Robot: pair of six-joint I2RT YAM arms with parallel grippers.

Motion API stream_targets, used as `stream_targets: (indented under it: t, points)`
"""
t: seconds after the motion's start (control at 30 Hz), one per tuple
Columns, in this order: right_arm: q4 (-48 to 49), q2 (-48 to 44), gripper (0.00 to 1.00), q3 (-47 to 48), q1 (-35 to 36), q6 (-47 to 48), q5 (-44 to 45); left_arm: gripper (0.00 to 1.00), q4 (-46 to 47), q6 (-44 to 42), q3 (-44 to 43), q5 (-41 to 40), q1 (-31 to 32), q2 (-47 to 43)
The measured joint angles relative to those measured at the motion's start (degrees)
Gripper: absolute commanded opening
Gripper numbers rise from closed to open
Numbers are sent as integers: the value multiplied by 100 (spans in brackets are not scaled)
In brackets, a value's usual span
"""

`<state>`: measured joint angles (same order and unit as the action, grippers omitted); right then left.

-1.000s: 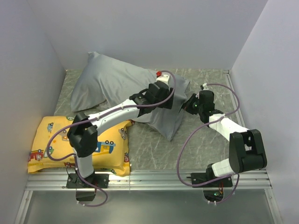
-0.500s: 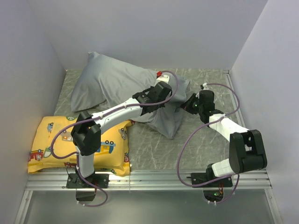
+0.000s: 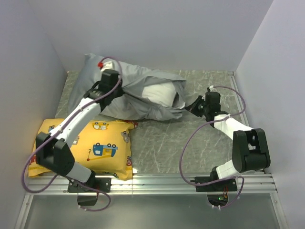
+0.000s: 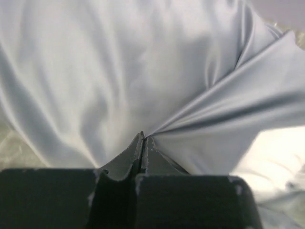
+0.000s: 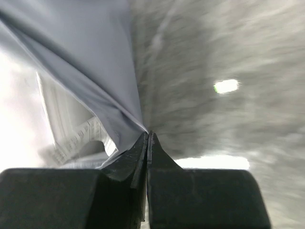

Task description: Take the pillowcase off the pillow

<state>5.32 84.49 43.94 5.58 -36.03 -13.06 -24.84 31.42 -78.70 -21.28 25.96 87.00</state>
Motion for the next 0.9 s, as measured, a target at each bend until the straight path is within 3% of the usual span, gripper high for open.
stream_targets:
  t: [0.17,0.37,0.6,0.73,0.9]
  points:
    - [258,107,0,28,59,-105,-339,0,337,487,1025,1003,-673,-428]
    - [42,22,31,22,101,-9,-162,1,1176,898,1860,1456,-616,-142]
    - [-592,-1303,65,164,1246,372,739,0,1773,1093,2022,1504,-544,0]
    - [-533,-1362,72,715,1991,605,776,0,1937,1132,2022,1499,-468,96]
    - [-385,-420,78,1696,2430,852,623,1,2011,1130,2022,1502,-396,127]
